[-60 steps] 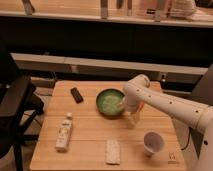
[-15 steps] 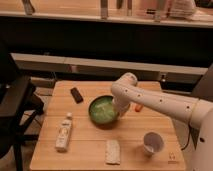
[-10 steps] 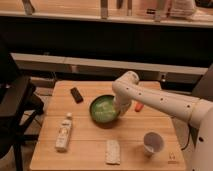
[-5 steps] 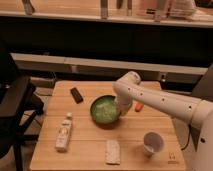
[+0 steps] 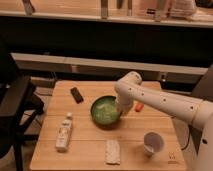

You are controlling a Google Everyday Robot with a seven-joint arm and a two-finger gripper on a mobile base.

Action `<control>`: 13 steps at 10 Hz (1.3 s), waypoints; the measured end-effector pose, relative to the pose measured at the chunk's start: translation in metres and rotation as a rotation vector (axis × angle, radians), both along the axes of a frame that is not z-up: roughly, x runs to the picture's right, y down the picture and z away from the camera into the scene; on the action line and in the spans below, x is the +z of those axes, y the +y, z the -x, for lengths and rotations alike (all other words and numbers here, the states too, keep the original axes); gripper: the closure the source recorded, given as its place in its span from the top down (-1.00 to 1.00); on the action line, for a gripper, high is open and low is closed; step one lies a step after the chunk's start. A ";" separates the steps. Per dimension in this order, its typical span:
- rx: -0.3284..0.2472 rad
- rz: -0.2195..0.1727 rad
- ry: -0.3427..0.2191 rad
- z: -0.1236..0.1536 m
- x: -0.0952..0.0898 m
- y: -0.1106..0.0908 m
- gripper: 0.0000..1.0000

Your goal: Drag the ceramic bowl in a circle

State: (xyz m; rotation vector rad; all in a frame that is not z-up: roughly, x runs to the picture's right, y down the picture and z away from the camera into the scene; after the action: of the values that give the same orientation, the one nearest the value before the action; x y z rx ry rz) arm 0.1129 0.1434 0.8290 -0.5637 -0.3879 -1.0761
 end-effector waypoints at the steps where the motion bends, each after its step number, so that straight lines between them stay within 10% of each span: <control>1: -0.012 -0.001 -0.010 0.008 0.001 0.000 -0.92; 13: -0.071 -0.001 -0.053 0.013 0.005 -0.005 -0.92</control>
State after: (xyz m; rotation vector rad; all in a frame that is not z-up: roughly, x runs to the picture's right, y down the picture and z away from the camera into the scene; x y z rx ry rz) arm 0.0998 0.1384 0.8341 -0.5526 -0.4165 -1.1613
